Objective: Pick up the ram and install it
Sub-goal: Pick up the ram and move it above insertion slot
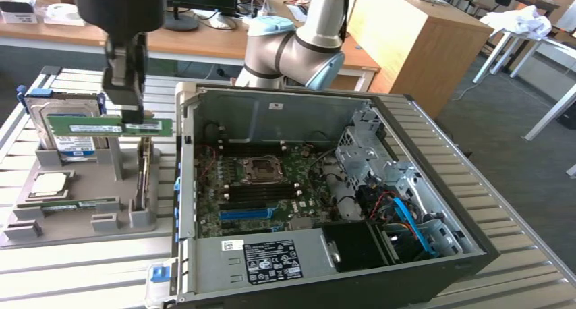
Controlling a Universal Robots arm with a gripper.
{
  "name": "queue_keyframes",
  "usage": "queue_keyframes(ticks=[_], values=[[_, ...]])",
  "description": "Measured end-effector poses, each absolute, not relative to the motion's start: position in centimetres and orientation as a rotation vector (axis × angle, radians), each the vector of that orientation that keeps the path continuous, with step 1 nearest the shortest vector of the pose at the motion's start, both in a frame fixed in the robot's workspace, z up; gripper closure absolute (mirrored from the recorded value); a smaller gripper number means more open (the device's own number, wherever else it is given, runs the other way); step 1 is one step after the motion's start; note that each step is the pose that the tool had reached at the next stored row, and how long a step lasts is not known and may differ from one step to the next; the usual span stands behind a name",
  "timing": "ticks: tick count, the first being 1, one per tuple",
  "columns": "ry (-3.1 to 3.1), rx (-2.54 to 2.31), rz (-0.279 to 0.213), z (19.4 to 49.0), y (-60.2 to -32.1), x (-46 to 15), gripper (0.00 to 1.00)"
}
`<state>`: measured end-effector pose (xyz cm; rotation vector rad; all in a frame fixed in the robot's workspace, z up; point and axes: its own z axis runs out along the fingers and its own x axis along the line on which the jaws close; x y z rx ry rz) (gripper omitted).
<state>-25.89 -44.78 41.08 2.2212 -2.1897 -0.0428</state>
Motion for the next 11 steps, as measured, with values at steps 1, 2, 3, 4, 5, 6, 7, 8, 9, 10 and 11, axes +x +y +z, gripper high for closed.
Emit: queue_keyframes(ticks=[1,2,3,4,5,6,7,8,9,10,11], values=[[-2.19,2.221,-0.043,41.1,-44.8,-25.6,0.89],[-2.19,2.221,-0.043,41.1,-44.8,-25.4,0.89],[-2.19,2.221,-0.043,41.1,-44.8,-25.1,0.89],[-2.19,2.221,-0.043,41.1,-44.8,-24.8,0.89],[-2.19,2.221,-0.043,41.1,-44.8,-24.5,0.89],[-2.19,2.221,-0.043,41.1,-44.8,-24.3,0.89],[-2.19,2.221,-0.043,41.1,-44.8,-24.0,0.89],[-2.19,2.221,-0.043,41.1,-44.8,-23.7,0.89],[-2.19,2.221,-0.043,41.1,-44.8,-23.4,0.89],[-2.19,2.221,-0.043,41.1,-44.8,-23.1,0.89],[-2.19,2.221,-0.043,41.1,-44.8,-22.8,0.89]])
